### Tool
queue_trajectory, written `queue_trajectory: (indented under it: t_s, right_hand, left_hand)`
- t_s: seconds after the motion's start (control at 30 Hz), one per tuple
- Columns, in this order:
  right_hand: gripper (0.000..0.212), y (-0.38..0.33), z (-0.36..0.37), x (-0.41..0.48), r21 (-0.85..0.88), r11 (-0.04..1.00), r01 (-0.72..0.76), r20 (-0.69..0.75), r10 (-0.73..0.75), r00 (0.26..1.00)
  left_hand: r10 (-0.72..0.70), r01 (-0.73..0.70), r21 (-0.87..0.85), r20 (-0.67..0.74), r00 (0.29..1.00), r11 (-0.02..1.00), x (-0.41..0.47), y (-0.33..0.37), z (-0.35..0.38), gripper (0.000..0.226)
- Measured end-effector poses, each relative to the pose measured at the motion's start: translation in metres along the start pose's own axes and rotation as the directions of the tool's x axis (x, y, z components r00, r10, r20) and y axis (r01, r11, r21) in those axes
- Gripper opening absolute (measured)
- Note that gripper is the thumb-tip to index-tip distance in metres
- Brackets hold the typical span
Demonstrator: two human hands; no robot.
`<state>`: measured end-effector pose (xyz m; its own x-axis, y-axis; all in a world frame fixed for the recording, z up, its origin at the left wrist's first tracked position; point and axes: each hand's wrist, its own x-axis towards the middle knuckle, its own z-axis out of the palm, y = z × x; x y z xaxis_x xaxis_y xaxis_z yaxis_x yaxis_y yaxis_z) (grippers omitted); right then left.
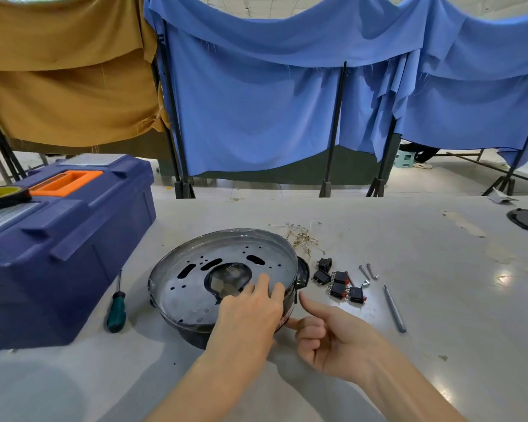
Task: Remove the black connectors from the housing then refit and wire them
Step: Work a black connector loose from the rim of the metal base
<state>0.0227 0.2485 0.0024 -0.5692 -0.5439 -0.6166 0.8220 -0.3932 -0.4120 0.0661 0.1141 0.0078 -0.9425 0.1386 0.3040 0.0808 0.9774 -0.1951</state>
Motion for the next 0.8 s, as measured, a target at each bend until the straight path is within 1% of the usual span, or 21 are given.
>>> queue_trajectory:
  t_s: [0.1, 0.17, 0.23, 0.4, 0.53, 0.63, 0.7, 0.8]
  right_hand:
    - [0.029, 0.004, -0.001, 0.001, -0.041, 0.999, 0.008, -0.033, -0.010, 0.999]
    - [0.034, 0.006, -0.002, 0.002, -0.063, 0.998, 0.020, -0.050, -0.023, 0.998]
    - [0.032, 0.010, -0.003, 0.003, -0.069, 0.997, 0.017, -0.039, -0.020, 0.999]
    - [0.025, 0.012, -0.004, -0.001, -0.018, 0.999, -0.032, -0.008, 0.032, 0.999]
    - [0.042, 0.011, -0.009, -0.005, 0.040, 0.997, -0.068, 0.000, 0.068, 0.998]
    - [0.044, 0.008, -0.012, -0.012, 0.063, 0.994, -0.089, 0.039, 0.086, 0.996]
    - [0.043, 0.007, -0.013, -0.017, 0.076, 0.993, -0.096, 0.053, 0.092, 0.994]
    - [0.035, 0.009, -0.014, -0.020, 0.119, 0.989, -0.090, 0.063, 0.083, 0.995]
  left_hand:
    - [0.042, -0.042, 0.002, 0.027, 0.999, 0.999, -0.008, -0.003, 0.001, 0.067]
    - [0.060, -0.061, 0.017, 0.025, 0.998, 0.998, -0.012, -0.004, 0.002, 0.066]
    - [0.072, -0.072, 0.018, 0.010, 0.997, 0.997, -0.015, -0.005, 0.004, 0.066]
    - [0.088, -0.088, -0.019, 0.008, 0.996, 0.996, -0.019, -0.008, 0.006, 0.070]
    - [0.114, -0.114, -0.014, 0.026, 0.993, 0.993, -0.021, -0.006, 0.007, 0.071]
    - [0.136, -0.137, 0.007, 0.052, 0.989, 0.991, -0.022, -0.004, 0.010, 0.073]
    - [0.142, -0.143, 0.011, 0.067, 0.988, 0.990, -0.022, -0.002, 0.013, 0.074]
    - [0.143, -0.144, 0.015, 0.055, 0.988, 0.989, -0.021, 0.001, 0.016, 0.066]
